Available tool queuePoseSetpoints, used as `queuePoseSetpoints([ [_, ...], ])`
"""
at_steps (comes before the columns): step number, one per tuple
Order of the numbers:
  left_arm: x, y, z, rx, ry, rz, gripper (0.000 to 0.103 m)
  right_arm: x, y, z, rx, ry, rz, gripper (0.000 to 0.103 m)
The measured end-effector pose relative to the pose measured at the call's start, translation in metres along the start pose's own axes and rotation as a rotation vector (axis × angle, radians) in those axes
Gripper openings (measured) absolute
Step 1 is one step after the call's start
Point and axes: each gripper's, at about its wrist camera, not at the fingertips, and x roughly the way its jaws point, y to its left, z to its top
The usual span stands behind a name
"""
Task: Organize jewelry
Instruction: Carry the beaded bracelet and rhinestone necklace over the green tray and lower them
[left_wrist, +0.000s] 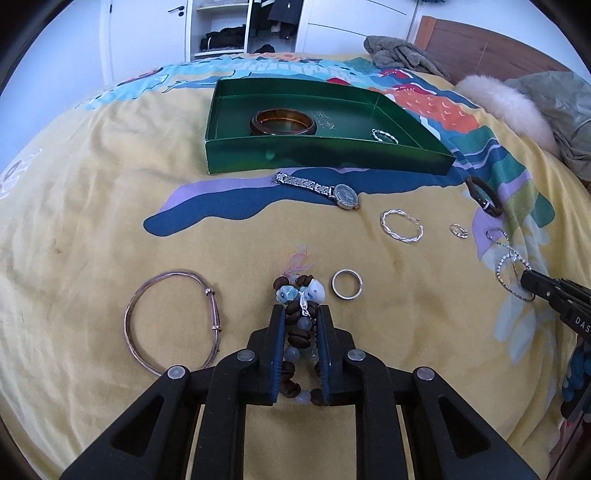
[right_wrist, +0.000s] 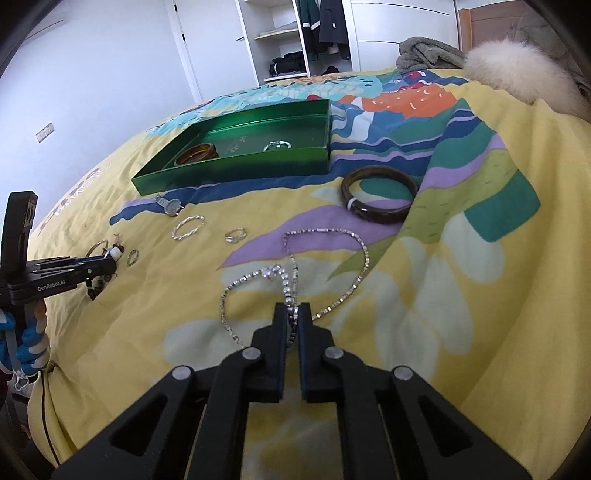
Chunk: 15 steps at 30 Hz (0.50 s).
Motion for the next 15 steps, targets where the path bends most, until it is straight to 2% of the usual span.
queuePoseSetpoints([
  [15,-0.066,-0.015,-0.011,0.005,-0.100,-0.030,0.016,-0.073,0.042,-0.008,-0.017,-0.117,0.019,0.005],
])
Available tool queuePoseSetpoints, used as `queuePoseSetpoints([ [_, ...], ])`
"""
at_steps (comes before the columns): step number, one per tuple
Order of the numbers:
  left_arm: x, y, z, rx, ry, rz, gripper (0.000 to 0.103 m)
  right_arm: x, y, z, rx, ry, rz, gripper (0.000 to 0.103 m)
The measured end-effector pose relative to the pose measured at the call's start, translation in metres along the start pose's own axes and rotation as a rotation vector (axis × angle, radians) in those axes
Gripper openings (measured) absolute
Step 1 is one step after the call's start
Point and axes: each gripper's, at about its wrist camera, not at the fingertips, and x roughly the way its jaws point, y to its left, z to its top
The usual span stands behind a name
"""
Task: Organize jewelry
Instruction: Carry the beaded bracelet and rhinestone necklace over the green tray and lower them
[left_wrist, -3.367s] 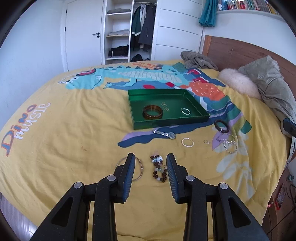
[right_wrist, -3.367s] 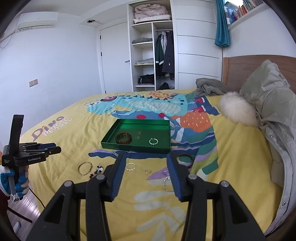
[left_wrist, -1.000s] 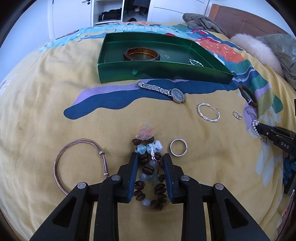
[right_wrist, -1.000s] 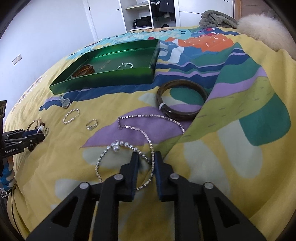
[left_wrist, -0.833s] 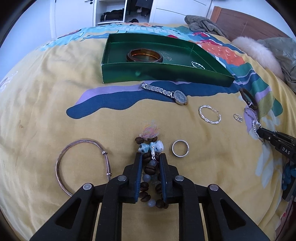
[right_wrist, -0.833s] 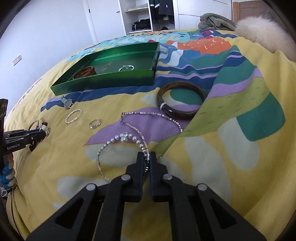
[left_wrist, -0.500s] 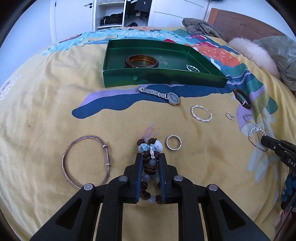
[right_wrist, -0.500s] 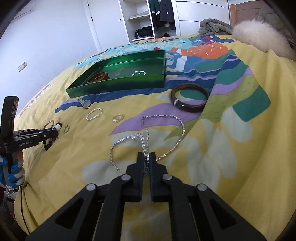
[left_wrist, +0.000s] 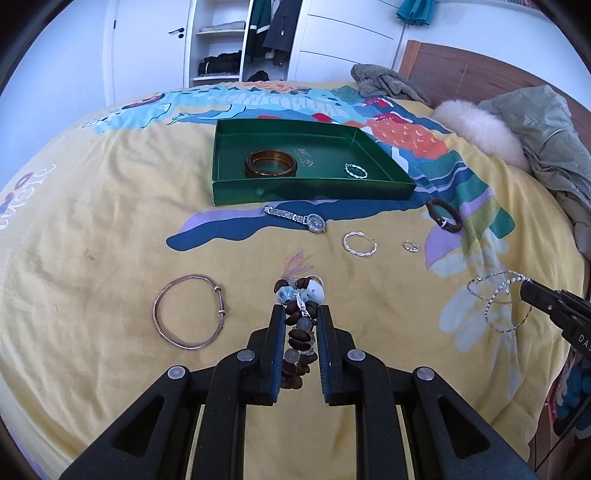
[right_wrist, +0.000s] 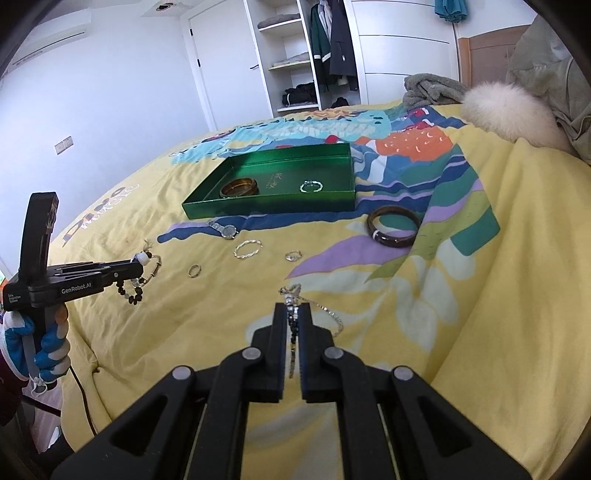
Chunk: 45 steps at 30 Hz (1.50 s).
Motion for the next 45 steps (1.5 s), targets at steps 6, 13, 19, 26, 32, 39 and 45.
queuePoseSetpoints([
  [6,-0.027,-0.004,-0.002,0.005,-0.039,-0.011,0.016,-0.025,0.017,0.000,-0.015,-0.039,0.001,0.005],
  [13,-0.059,-0.009,0.003,0.017,-0.097,-0.025,0.016,-0.049,0.033,0.002,-0.033,-0.078,0.001,0.005],
  [19,-0.085,-0.014,0.013,0.033,-0.157,-0.040,0.016,-0.070,0.047,0.012,-0.059,-0.123,-0.001,0.005],
  [26,-0.113,-0.014,0.032,0.043,-0.220,-0.043,0.016,-0.090,0.057,0.036,-0.087,-0.183,0.000,0.005],
  [32,-0.128,-0.014,0.055,0.056,-0.264,-0.038,0.016,-0.096,0.065,0.066,-0.118,-0.223,0.000,0.005],
  [39,-0.125,-0.020,0.087,0.083,-0.285,-0.032,0.016,-0.089,0.072,0.105,-0.148,-0.252,-0.004,0.005],
  [45,-0.111,-0.018,0.111,0.086,-0.283,-0.022,0.016,-0.073,0.073,0.136,-0.153,-0.267,-0.008,0.005],
])
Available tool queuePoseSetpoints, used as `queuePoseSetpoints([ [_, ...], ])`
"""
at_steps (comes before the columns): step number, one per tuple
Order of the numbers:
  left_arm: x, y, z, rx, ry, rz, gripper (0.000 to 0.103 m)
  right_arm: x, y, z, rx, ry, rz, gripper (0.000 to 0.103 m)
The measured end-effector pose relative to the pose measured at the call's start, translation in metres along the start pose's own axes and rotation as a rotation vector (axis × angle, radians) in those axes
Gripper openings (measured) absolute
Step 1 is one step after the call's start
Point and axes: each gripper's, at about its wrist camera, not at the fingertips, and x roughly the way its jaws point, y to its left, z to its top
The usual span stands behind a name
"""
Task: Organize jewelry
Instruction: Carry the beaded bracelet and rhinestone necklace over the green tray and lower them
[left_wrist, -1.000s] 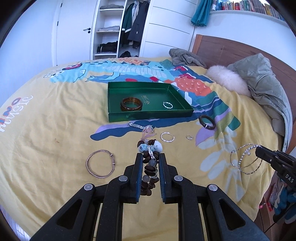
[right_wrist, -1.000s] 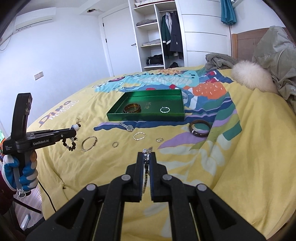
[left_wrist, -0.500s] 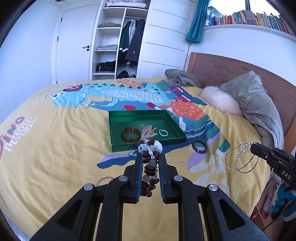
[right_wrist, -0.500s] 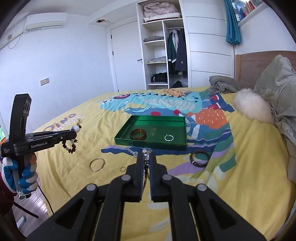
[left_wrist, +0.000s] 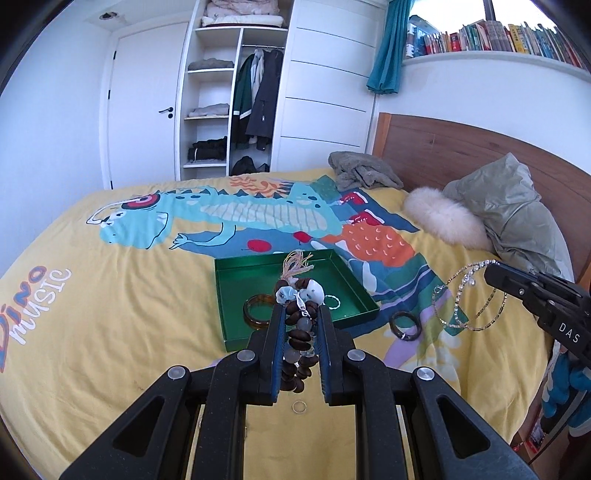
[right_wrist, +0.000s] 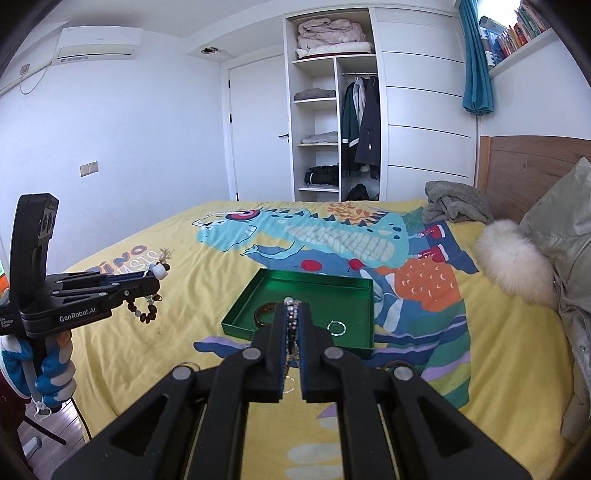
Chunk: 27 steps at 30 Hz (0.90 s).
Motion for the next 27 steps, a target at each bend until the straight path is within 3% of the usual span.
queuePoseSetpoints([
  [17,0.080,0.018,0.031,0.001,0.063,0.043,0.016,0.089,-0.032,0.026,0.049,0.039,-0.036,0.005],
  [27,0.147,0.034,0.053,0.004,0.106,0.086,0.016,0.156,-0.041,0.033,0.060,0.077,-0.036,0.005],
])
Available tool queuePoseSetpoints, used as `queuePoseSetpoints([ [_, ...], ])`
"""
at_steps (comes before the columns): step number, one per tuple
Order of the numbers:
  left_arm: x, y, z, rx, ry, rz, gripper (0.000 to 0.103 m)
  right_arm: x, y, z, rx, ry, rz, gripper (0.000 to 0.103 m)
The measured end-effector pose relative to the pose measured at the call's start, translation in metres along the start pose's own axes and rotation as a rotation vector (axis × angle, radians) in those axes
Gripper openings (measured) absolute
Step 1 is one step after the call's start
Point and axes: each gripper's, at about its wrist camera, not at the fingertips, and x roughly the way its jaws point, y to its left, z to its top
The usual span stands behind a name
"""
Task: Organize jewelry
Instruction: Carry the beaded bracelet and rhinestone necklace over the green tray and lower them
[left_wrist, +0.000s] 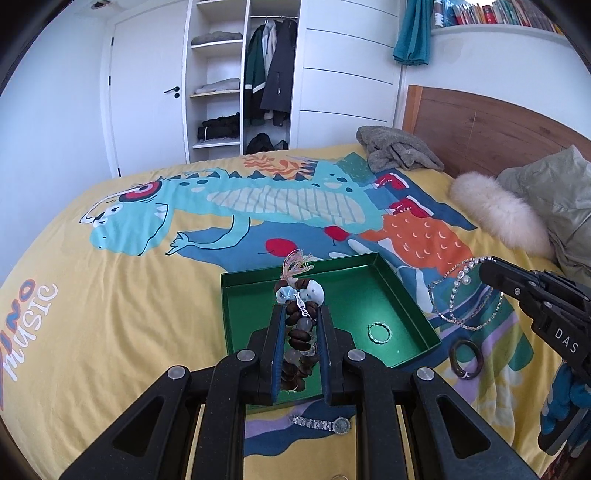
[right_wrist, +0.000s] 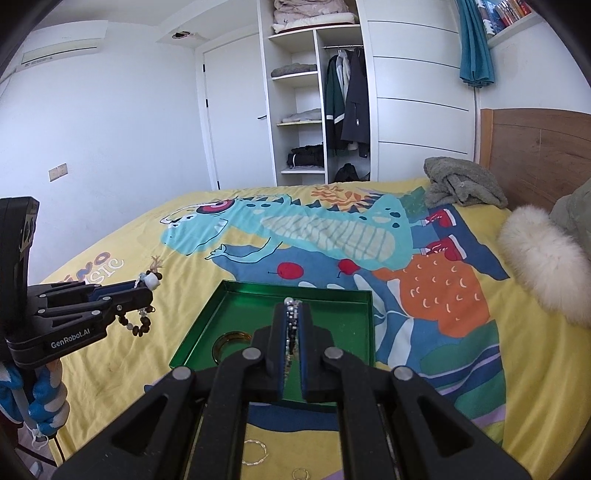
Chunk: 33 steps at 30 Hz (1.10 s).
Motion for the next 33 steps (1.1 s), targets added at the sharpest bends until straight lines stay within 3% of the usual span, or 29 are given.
queuePoseSetpoints([
  [20,0.135,0.028,0.020,-0.064,0.132,0.068,0.016,0.136,-0.014,-0.039,0.026,0.140,0.038,0.005],
  [33,0.202,0.040,0.001,-0.064,0.251,0.161,0.016,0.189,-0.032,-0.081,0.071,0.259,0.043,0.005],
])
